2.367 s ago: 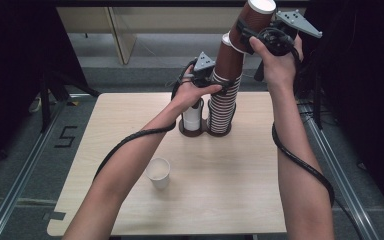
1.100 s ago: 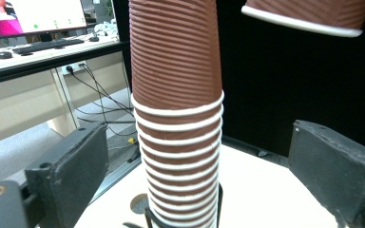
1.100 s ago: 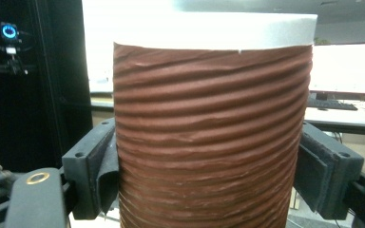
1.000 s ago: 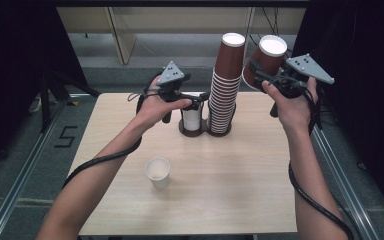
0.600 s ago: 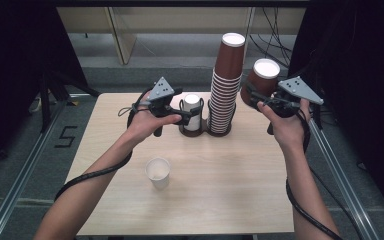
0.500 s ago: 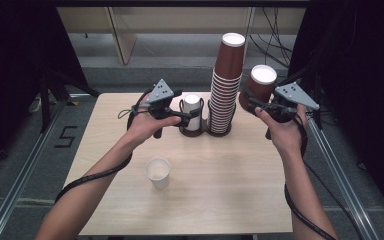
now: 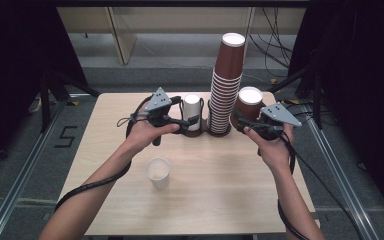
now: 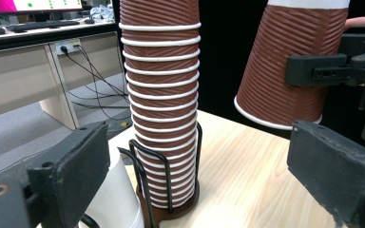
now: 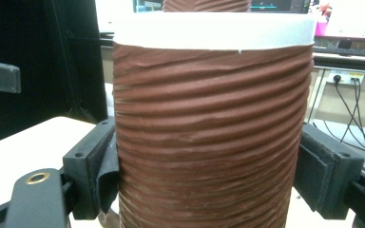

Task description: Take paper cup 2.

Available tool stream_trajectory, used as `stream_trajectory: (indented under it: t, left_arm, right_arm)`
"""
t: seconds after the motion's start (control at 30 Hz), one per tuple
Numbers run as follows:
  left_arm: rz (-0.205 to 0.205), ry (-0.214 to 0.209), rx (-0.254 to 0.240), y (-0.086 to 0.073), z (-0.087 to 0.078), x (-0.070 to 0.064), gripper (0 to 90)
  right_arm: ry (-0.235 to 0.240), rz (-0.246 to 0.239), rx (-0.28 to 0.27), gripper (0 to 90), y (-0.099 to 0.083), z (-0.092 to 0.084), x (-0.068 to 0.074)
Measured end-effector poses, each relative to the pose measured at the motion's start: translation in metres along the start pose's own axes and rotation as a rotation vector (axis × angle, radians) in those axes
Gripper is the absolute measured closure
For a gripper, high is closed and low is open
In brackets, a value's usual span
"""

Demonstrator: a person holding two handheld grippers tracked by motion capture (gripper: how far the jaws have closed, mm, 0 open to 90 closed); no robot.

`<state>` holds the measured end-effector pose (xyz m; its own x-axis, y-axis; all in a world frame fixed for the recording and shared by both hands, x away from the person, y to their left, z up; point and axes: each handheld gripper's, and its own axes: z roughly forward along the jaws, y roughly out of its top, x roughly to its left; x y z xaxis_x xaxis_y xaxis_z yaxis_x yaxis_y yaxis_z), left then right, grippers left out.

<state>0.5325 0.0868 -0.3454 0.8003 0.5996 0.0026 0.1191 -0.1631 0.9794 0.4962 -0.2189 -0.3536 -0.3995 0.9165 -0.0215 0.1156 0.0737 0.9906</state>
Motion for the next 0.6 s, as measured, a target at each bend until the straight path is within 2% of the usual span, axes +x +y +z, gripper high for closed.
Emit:
stream_trajectory:
  t: [0.03, 0.07, 0.1, 0.13, 0.17, 0.23, 0.3, 0.4, 0.5, 0.53, 0.57, 0.6]
  left_arm:
    - [0.003, 0.0, 0.003, 0.0, -0.001, -0.001, 6.7]
    - [0.007, 0.001, 0.003, 0.0, -0.001, -0.002, 6.7]
    - [0.001, 0.003, -0.003, -0.001, -0.002, -0.002, 6.7]
    - [-0.005, 0.003, -0.005, -0.002, -0.003, -0.003, 6.8]
    - [-0.003, 0.002, -0.002, -0.003, -0.004, -0.004, 6.8]
    - [-0.006, 0.001, 0.001, -0.006, -0.005, -0.006, 6.8]
    - [-0.006, -0.001, 0.002, -0.009, -0.007, -0.006, 6.8]
    - [-0.011, -0.001, 0.01, -0.014, -0.009, -0.006, 6.8]
    - [-0.013, 0.001, 0.022, -0.016, -0.01, -0.004, 6.8]
    - [-0.012, 0.002, 0.026, -0.016, -0.011, -0.003, 6.8]
    - [-0.013, 0.004, 0.025, -0.017, -0.012, -0.003, 6.8]
    - [-0.012, 0.006, 0.027, -0.017, -0.013, -0.002, 6.8]
  right_arm:
    - [0.005, 0.013, 0.0, 20.1, -0.001, 0.0, 0.001]
    - [0.003, 0.002, -0.006, 20.1, -0.002, 0.0, 0.001]
    - [0.004, 0.025, 0.008, 20.1, -0.004, -0.001, 0.003]
    - [-0.004, 0.018, -0.002, 20.1, -0.006, -0.001, 0.003]
    - [0.013, 0.021, -0.004, 20.1, -0.009, 0.0, 0.004]
    - [0.009, 0.004, 0.014, 20.0, -0.013, 0.0, 0.006]
    - [0.014, 0.018, 0.029, 20.0, -0.017, 0.0, 0.01]
    - [0.021, -0.026, 0.027, 20.0, -0.022, 0.002, 0.014]
    - [0.01, -0.086, 0.048, 20.0, -0.026, 0.004, 0.019]
    - [0.004, -0.132, 0.042, 19.9, -0.027, 0.006, 0.019]
    - [0.006, -0.136, 0.059, 19.9, -0.029, 0.006, 0.021]
    - [0.001, -0.166, 0.064, 19.8, -0.03, 0.007, 0.022]
